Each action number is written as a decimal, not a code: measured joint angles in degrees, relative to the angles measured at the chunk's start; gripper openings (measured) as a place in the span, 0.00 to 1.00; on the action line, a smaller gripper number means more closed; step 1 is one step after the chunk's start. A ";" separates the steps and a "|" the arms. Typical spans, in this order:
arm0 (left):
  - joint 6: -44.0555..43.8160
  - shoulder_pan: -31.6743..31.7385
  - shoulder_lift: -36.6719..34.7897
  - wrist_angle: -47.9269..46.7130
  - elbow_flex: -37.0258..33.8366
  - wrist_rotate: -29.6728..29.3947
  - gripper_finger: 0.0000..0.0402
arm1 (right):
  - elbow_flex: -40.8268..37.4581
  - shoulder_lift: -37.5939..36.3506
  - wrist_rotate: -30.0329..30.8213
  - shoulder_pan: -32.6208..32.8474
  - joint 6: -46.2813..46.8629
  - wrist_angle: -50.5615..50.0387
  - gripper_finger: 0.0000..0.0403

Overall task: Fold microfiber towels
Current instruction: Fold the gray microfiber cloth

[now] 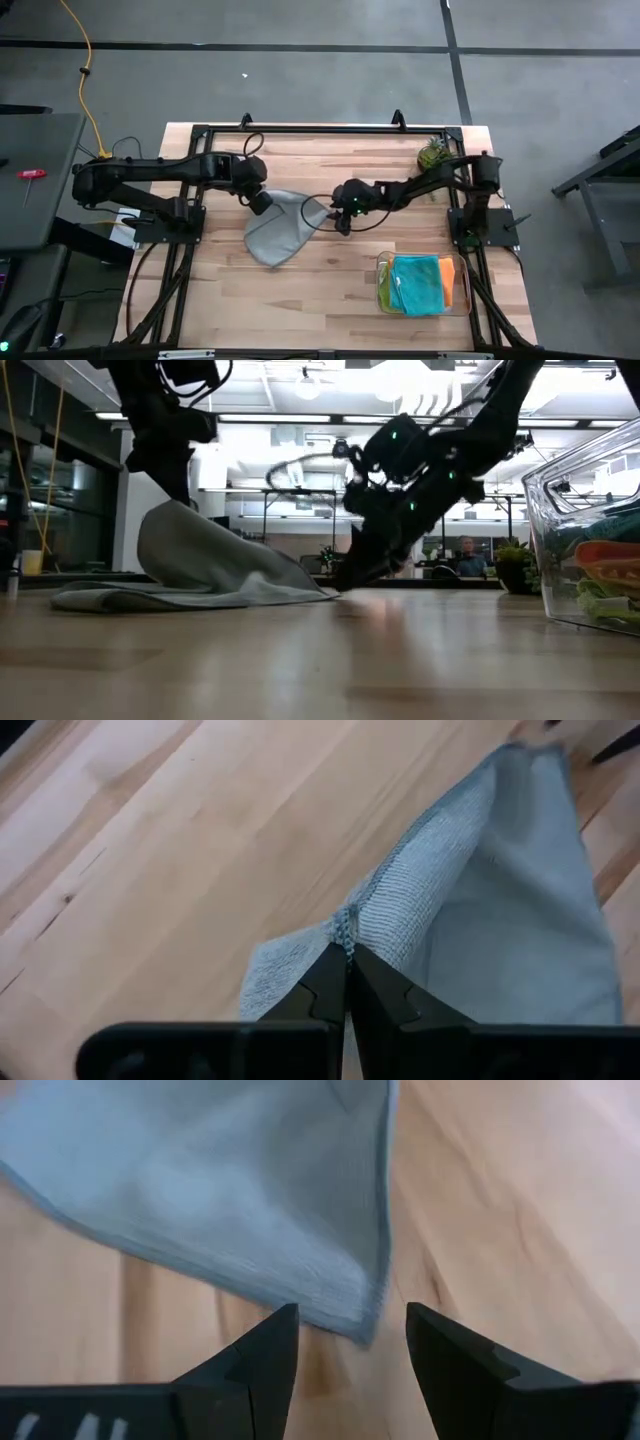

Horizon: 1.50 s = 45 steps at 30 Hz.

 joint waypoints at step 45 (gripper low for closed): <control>32.09 15.00 -2.31 29.21 6.06 0.95 0.00 | -0.03 -36.59 12.59 -14.32 -4.62 -30.20 0.00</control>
